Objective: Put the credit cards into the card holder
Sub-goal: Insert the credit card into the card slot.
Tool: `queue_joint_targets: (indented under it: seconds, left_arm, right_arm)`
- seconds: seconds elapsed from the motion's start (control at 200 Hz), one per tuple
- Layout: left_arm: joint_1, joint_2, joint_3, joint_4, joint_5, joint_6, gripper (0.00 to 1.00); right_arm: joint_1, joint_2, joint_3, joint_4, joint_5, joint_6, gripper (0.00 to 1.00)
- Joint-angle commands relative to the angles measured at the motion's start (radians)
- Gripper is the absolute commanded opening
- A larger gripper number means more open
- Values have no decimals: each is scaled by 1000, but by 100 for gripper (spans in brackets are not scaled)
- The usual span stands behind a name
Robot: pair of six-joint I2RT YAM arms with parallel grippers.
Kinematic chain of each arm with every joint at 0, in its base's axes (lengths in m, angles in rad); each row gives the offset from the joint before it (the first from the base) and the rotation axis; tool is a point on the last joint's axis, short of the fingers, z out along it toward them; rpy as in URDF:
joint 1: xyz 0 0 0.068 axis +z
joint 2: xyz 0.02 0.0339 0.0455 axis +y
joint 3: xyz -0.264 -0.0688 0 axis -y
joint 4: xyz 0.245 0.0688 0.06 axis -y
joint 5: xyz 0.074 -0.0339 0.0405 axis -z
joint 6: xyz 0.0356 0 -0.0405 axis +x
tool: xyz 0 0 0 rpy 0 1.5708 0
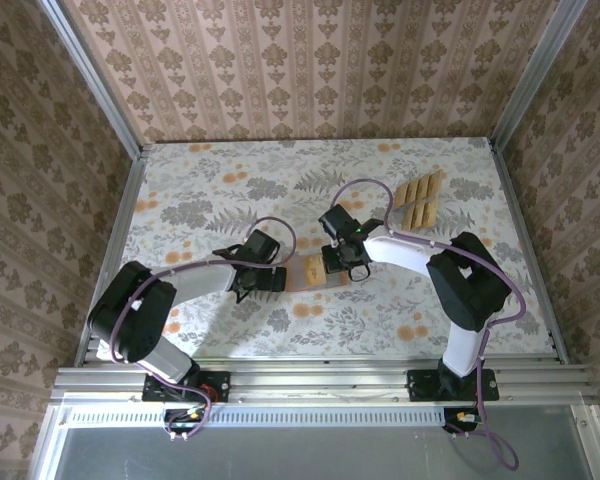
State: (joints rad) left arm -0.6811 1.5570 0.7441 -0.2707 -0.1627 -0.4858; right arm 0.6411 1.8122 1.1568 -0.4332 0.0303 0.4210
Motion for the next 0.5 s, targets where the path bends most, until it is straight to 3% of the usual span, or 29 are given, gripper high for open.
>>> queue_joint_targets:
  seconds: [0.0,0.495]
  left_arm:
    - [-2,60,14,80,52,3,100]
    - [3,87,39,82,57,13,100]
  right_arm:
    - [0,-1,42,-34,7,-18,3]
    - [2,72,49,2,-35,11,0]
